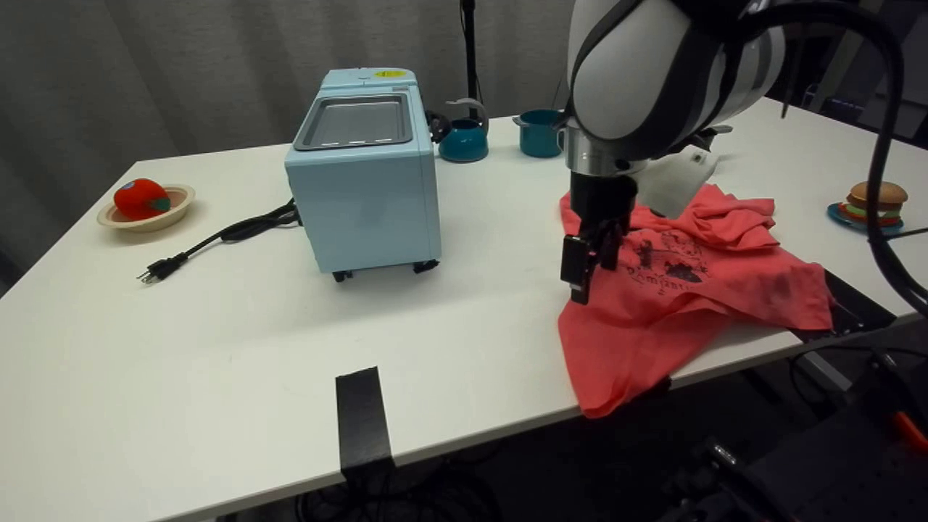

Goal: Fold the cloth on the table

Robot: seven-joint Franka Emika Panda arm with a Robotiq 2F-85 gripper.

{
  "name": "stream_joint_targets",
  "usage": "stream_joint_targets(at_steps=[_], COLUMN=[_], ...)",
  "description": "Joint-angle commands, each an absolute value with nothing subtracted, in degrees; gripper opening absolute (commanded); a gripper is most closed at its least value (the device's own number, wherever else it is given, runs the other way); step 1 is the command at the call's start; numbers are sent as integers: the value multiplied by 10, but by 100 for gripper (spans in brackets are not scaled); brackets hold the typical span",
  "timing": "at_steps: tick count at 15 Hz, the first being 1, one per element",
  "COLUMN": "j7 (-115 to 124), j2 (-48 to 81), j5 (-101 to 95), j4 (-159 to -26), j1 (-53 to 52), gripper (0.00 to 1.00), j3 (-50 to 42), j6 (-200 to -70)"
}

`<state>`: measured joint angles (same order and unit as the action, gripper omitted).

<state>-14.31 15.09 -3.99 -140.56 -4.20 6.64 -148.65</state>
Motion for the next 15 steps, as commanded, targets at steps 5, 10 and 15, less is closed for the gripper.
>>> stream_joint_targets(at_steps=[5, 10, 15], j7=[-144, -143, -147], j2=[209, 219, 208], j5=[-48, -47, -43], j4=[-1395, -1392, -1394], j1=[-66, -65, -62], gripper=[100, 74, 37], j3=[99, 104, 109], j6=[-1510, -1507, -1505])
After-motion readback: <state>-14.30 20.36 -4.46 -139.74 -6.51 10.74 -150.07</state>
